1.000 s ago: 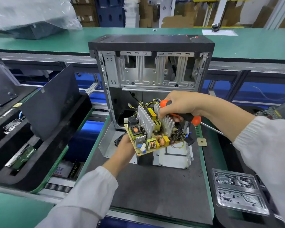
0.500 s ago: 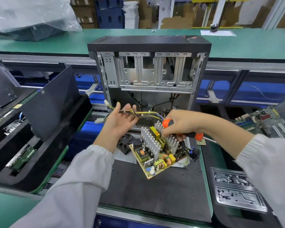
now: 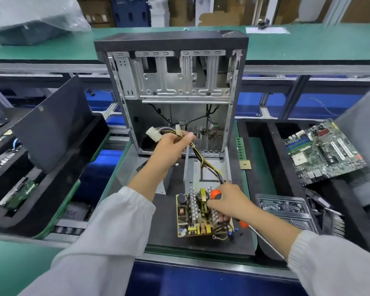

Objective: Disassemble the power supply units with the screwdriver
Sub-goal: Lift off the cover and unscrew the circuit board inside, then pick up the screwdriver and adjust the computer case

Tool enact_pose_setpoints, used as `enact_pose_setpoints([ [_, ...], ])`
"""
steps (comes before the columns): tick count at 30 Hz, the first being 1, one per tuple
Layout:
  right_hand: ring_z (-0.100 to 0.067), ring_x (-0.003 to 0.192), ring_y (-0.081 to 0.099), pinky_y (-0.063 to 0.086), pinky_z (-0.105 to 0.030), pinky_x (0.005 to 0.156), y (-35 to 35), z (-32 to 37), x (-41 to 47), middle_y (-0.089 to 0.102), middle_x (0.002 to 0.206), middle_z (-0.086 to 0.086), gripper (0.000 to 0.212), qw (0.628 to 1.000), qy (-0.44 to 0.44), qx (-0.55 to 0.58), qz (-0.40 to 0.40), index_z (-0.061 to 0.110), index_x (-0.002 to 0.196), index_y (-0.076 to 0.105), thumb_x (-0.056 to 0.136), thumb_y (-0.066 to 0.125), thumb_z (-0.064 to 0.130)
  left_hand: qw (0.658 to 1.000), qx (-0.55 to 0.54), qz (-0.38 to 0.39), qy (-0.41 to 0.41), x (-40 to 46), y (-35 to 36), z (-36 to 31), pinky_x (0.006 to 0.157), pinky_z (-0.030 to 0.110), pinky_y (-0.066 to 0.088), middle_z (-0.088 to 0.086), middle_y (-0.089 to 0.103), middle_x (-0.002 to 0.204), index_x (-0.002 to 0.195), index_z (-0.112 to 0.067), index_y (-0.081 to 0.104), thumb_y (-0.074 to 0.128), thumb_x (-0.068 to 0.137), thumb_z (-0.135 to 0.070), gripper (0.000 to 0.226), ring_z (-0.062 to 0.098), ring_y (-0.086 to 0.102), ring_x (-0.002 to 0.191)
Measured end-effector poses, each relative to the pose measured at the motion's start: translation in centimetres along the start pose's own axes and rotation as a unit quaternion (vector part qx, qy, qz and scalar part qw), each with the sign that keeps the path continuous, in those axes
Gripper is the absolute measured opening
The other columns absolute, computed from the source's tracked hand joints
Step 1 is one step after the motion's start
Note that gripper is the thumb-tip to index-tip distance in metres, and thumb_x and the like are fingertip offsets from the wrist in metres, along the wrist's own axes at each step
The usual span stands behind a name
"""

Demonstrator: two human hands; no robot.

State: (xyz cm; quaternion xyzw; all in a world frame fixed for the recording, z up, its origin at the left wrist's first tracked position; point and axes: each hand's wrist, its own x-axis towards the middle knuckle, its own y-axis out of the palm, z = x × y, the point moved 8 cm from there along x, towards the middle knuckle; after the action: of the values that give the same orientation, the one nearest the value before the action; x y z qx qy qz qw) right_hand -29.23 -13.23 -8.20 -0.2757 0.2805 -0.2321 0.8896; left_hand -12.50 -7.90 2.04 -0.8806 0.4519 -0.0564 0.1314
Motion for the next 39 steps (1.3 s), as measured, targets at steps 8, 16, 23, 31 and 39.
enact_pose_setpoints([
  [8,-0.029,0.062,0.07,0.046,-0.029,0.05,2.4,-2.2,-1.0,0.052,0.061,-0.007,0.03,0.995,0.076,-0.008,-0.06,0.012,0.063,0.042,0.083,0.064,0.02,0.99,0.041,0.122,0.055,-0.3,6.5,-1.6,0.058,0.018,0.05,0.009,0.064,0.084,0.1,-0.008,0.063,0.052,0.1,-0.015,0.013,0.009,0.063,0.066],
  [16,-0.012,0.048,0.044,0.033,-0.024,0.045,2.3,-2.4,-0.7,0.045,0.055,0.002,0.038,0.989,0.118,-0.041,-0.074,0.018,0.057,0.038,0.085,0.062,0.024,0.969,0.071,0.228,0.07,0.1,14.2,-4.0,0.088,0.042,0.055,0.024,0.069,0.103,0.118,0.004,0.055,0.058,0.096,-0.008,0.026,0.032,0.069,0.095],
  [23,-0.014,0.047,0.036,0.029,-0.027,0.048,2.7,-3.0,0.0,0.04,0.053,0.0,0.039,0.991,0.122,-0.025,-0.047,0.017,0.055,0.036,0.083,0.061,0.026,0.966,0.059,0.252,-0.005,3.2,18.7,-2.1,0.097,0.045,0.05,0.023,0.064,0.107,0.127,0.007,0.053,0.055,0.095,0.0,0.033,0.026,0.062,0.094],
  [31,-0.016,0.05,0.028,0.024,-0.027,0.047,2.3,-2.9,0.6,0.032,0.052,0.0,0.038,0.993,0.104,-0.017,-0.057,0.018,0.052,0.032,0.079,0.059,0.019,0.96,0.124,0.252,-0.014,5.0,18.5,0.5,0.082,0.034,0.046,0.012,0.043,0.085,0.085,-0.008,0.047,0.052,0.097,-0.004,0.013,0.019,0.044,0.08],
  [39,-0.015,0.05,0.029,0.024,-0.028,0.049,1.9,-2.5,0.7,0.033,0.053,0.001,0.038,0.992,0.087,-0.041,-0.08,0.017,0.052,0.032,0.077,0.06,0.021,0.972,0.075,0.221,-0.017,5.1,16.1,1.5,0.103,0.042,0.047,0.021,0.06,0.129,0.125,0.007,0.059,0.054,0.096,-0.002,0.031,0.029,0.061,0.116],
])
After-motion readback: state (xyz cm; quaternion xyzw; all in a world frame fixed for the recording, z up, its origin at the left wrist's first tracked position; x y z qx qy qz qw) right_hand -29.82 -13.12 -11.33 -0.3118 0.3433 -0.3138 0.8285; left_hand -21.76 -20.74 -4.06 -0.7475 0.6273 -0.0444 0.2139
